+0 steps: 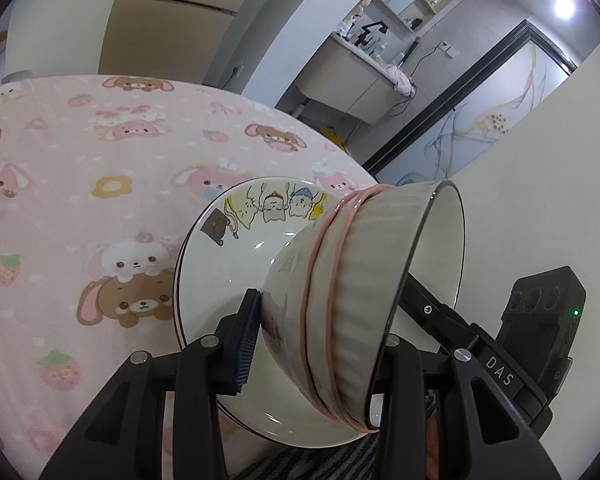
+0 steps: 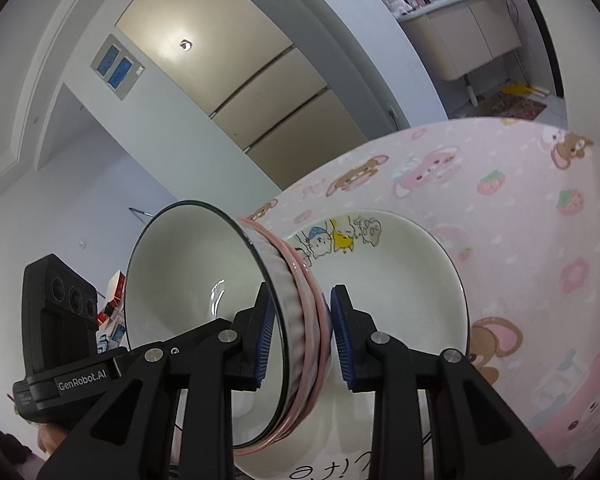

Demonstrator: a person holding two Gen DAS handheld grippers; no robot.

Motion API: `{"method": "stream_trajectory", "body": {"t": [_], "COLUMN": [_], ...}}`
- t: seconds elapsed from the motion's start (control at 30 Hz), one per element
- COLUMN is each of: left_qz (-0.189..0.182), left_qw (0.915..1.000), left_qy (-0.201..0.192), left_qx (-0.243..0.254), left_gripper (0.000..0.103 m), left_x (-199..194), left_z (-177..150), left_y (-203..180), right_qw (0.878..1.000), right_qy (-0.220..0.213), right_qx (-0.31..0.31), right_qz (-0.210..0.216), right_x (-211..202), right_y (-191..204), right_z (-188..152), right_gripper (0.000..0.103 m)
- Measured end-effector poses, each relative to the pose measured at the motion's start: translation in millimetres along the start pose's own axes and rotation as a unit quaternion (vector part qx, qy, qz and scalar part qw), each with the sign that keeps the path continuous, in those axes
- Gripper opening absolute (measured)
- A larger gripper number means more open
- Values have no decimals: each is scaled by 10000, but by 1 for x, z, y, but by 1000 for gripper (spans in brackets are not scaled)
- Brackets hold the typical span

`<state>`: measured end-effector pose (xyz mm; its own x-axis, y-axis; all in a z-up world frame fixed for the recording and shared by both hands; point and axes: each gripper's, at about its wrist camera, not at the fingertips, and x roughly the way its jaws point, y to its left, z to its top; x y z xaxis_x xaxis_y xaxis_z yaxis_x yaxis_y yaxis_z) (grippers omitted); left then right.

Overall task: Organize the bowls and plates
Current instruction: 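Carry the bowl stack over the plate stack with both tools, then lower the bowls onto the plate stack and open both tools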

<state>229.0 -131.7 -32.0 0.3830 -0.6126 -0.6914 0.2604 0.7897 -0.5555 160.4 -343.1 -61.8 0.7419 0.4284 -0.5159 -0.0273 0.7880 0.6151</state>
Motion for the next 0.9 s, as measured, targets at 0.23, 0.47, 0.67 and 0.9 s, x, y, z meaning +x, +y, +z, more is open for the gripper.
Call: {"method": "stream_trajectory", "body": {"t": [0.23, 0.47, 0.67, 0.9], "left_qz": [-125, -205, -283, -355], "left_qw": [9997, 9998, 9995, 9992], "left_qy": [169, 32, 10, -41], "left_qx": [-159, 44, 129, 174], "left_gripper": [41, 41, 43, 44], "left_x": [9, 19, 25, 25], "left_z": [9, 15, 17, 17], "left_y": [5, 6, 9, 9], "right_qw": [9999, 9999, 9997, 9994], "right_qy": [1, -133, -171, -244], "right_qx": [160, -42, -147, -245], "right_qz": [65, -99, -99, -93], "right_x": [1, -1, -1, -5], "right_y": [-6, 0, 3, 7], "right_z": [0, -4, -4, -5], "right_gripper": [27, 35, 42, 54]}}
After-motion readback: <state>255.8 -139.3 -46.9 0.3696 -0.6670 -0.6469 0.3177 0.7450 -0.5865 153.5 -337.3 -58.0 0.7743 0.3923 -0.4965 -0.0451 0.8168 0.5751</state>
